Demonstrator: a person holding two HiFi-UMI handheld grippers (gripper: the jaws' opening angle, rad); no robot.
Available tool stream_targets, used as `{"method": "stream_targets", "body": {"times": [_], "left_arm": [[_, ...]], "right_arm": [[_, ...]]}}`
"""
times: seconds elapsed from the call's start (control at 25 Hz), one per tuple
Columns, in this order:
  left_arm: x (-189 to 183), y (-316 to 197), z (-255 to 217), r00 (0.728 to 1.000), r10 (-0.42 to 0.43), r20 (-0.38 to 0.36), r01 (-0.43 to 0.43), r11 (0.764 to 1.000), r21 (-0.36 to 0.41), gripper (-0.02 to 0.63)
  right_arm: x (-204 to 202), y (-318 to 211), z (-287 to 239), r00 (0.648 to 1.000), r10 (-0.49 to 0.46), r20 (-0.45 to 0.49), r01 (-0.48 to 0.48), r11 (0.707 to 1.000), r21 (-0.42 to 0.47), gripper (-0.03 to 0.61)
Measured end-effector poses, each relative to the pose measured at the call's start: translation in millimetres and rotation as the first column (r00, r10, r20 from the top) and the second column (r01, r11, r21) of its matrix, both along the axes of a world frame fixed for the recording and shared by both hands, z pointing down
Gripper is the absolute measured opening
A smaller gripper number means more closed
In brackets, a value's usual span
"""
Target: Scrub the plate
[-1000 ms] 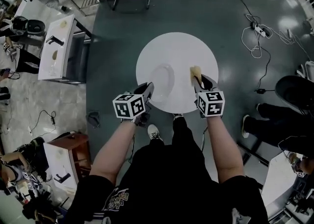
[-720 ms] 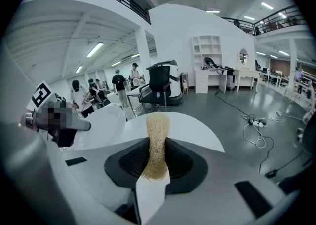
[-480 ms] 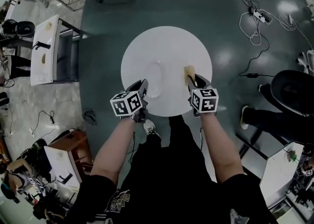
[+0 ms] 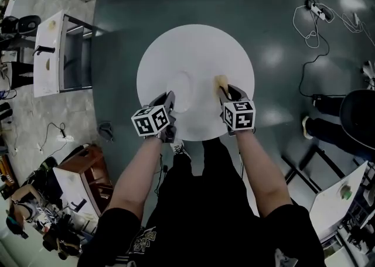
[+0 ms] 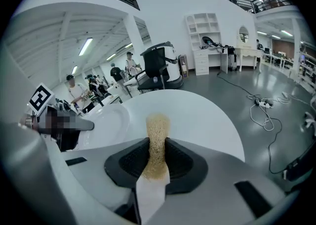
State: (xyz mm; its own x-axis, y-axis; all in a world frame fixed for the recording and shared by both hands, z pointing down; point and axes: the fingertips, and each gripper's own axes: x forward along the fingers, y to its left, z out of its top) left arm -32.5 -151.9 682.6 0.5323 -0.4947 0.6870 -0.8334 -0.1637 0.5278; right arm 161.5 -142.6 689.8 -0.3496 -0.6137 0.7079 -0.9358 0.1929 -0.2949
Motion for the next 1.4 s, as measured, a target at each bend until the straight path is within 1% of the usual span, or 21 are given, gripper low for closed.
{"method": "stream_targets", "body": {"times": [0.44, 0.64, 0.76, 0.88, 1.0, 1.16, 1.4], "left_arm": [[-2, -7, 16, 0.999, -0.033, 0.02, 0.034, 0.999, -0.012, 0.02], [-4, -8, 20, 0.999, -0.042, 0.023, 0.042, 0.999, -0.014, 0.02], [-6, -8, 24, 0.998, -0.05, 0.039, 0.05, 0.999, -0.015, 0.021], [-9, -9, 28, 0.997, -0.043, 0.072, 0.043, 0.999, -0.006, 0.025], [-11, -11, 31, 0.991, -0.01, 0.131, 0.008, 1.0, 0.012, 0.046], [-15, -14, 33, 0.978, 0.026, 0.207, -0.034, 0.999, 0.034, 0.069], [-25, -11, 43, 0.956, 0.052, 0.288, -0.062, 0.998, 0.026, 0.089]], "right_arm": [[-4, -5, 19, 1.0, -0.013, 0.015, 0.013, 0.999, -0.032, 0.1], [-3, -5, 20, 1.0, -0.009, 0.013, 0.01, 0.999, -0.032, 0.1], [-3, -5, 21, 1.0, -0.006, 0.008, 0.006, 1.0, -0.028, 0.101], [-4, -6, 21, 1.0, -0.008, 0.003, 0.008, 1.0, -0.026, 0.103], [-5, -8, 21, 1.0, -0.015, 0.0, 0.015, 1.0, -0.02, 0.104], [-7, -11, 20, 1.0, -0.019, -0.006, 0.019, 1.0, -0.018, 0.104], [-9, -11, 21, 1.0, -0.018, -0.011, 0.018, 1.0, -0.017, 0.121]]}}
